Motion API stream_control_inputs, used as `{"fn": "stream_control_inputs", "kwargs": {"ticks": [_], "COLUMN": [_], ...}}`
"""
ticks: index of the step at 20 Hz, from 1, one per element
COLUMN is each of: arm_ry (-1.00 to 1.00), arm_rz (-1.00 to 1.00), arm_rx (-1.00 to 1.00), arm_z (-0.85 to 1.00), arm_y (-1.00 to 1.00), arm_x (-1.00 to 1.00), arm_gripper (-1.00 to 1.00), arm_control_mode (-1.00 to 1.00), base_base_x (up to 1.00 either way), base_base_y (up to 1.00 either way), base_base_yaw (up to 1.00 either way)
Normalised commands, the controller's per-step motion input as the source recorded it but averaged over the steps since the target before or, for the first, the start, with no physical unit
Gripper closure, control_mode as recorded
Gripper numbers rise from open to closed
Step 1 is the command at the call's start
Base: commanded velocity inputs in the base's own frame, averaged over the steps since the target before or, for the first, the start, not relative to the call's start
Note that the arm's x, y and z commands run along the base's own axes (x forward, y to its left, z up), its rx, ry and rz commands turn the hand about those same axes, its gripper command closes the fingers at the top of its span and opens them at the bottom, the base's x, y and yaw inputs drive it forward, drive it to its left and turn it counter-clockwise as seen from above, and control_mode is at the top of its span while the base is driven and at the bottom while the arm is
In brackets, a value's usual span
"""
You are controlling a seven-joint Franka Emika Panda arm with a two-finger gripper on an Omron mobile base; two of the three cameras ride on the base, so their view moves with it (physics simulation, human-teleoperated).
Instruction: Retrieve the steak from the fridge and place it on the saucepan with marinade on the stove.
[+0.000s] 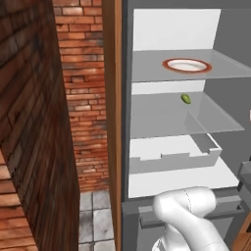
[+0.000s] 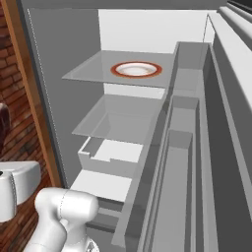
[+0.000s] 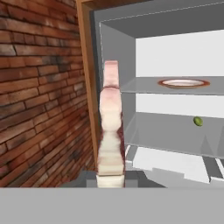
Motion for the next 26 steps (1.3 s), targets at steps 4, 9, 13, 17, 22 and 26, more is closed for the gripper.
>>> {"fn": "stream_control_inputs", "kwargs": {"ticks": [4, 9, 13, 17, 22, 26], "arm_ry": [0.00, 0.00, 0.00, 0.00, 0.00, 0.00], "arm_rz": [0.00, 0.00, 0.00, 0.00, 0.00, 0.00], "arm_rx": [0.00, 0.00, 0.00, 0.00, 0.00, 0.00], "arm_z": [0.00, 0.00, 0.00, 0.00, 0.00, 0.00], "arm_y": [0.00, 0.00, 0.00, 0.00, 0.00, 0.00], "arm_x": [0.00, 0.00, 0.00, 0.00, 0.00, 0.00], "arm_gripper": [1.00, 1.00, 1.00, 1.00, 1.00, 1.00], "arm_control_mode": [1.00, 1.00, 1.00, 1.00, 1.00, 1.00], "base_base_x": [-0.76, -0.98, -0.89, -0.75, -0.52, -0.38], "base_base_y": [-0.04, -0.17, -0.33, -0.39, -0.14, -0.04], "base_base_yaw": [0.00, -0.03, -0.13, -0.30, -0.46, -0.54]}}
